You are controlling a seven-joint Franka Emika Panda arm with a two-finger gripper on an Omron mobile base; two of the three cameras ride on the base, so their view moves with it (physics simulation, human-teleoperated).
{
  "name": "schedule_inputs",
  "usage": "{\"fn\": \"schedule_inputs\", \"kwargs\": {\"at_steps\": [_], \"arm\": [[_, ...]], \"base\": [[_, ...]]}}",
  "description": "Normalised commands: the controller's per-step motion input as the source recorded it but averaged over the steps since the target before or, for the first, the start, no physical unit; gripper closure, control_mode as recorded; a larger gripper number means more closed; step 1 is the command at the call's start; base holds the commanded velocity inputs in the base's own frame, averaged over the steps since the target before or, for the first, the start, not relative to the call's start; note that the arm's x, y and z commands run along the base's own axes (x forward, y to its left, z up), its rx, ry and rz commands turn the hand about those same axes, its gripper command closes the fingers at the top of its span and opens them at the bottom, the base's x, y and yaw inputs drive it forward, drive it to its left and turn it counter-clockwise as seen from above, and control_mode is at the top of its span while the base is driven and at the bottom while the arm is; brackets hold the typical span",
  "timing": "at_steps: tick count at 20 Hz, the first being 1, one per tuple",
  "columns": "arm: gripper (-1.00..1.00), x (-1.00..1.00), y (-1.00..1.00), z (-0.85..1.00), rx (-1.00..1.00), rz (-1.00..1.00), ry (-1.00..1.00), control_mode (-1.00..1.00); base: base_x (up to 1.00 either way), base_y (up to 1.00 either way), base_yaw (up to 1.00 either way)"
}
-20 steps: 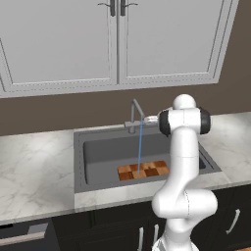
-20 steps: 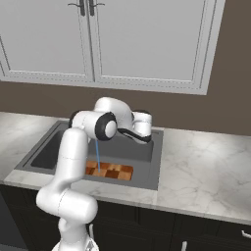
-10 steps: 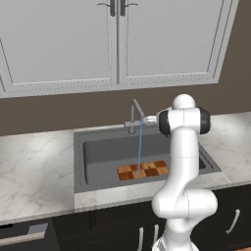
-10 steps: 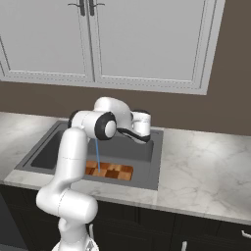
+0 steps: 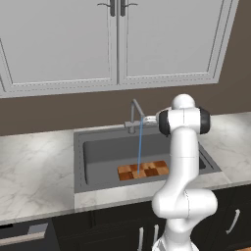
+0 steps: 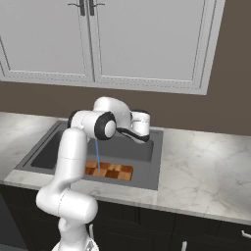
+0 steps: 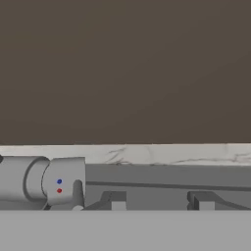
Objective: Turn on the sink faucet with hot water and rinse the cutting board for ten seconds, then turn off the faucet. Push the cutting board to reach the water if necessary.
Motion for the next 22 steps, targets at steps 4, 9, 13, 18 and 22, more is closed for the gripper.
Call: {"fn": "schedule_inputs", "kwargs": {"at_steps": [4, 9, 13, 18, 22], "arm": [[-1.00, 0.04, 0.63, 0.00, 0.00, 0.00, 0.01, -1.00], [-1.00, 0.08, 0.66, 0.00, 0.00, 0.00, 0.01, -1.00], [-1.00, 0.10, 0.65, 0.00, 0.00, 0.00, 0.01, -1.00], [-1.00, 0.15, 0.64, 0.00, 0.00, 0.00, 0.01, -1.00], [-1.00, 0.15, 0.58, 0.00, 0.00, 0.00, 0.01, -1.00]], "base": [[0.00, 0.00, 0.00], [0.00, 0.00, 0.00], [0.00, 0.00, 0.00], [0.00, 0.00, 0.00], [0.00, 0.00, 0.00]]}}
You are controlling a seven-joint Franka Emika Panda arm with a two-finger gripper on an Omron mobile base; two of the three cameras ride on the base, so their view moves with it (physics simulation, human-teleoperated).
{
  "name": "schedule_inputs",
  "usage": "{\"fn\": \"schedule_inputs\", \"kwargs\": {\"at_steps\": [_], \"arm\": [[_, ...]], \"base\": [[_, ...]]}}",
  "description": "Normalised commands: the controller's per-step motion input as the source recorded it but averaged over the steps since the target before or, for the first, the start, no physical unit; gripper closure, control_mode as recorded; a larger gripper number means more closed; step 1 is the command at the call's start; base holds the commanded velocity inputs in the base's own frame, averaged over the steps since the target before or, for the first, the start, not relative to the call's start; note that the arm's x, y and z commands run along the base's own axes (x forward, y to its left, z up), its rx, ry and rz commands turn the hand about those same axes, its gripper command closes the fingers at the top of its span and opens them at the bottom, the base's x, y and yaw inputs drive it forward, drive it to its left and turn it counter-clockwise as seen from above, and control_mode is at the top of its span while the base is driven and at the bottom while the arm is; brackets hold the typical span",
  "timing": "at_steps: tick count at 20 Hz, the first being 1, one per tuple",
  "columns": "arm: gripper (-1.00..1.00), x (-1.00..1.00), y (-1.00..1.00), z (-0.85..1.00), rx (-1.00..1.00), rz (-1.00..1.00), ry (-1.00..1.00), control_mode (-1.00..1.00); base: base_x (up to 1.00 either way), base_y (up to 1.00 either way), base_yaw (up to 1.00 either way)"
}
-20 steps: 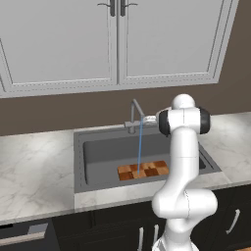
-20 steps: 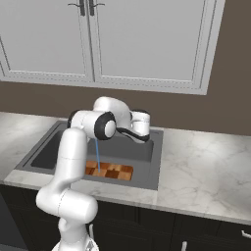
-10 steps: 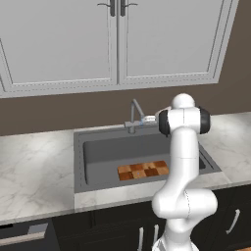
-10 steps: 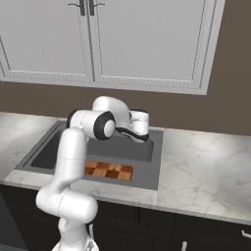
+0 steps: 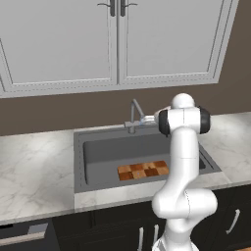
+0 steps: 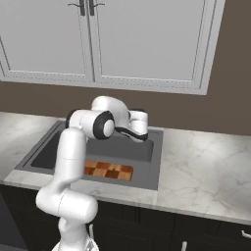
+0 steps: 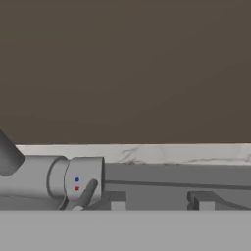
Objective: Turn on the sink faucet with hot water and rinse the cutting board for ten seconds, then turn off the faucet. Push the cutting board to reach the water if necessary.
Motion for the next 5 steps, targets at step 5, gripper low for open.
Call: {"fn": "schedule_inputs", "kwargs": {"at_steps": [5], "arm": [[-1.00, 0.13, 0.56, 0.00, 0.00, 0.00, 0.01, -1.00]], "base": [[0.00, 0.00, 0.00]]}}
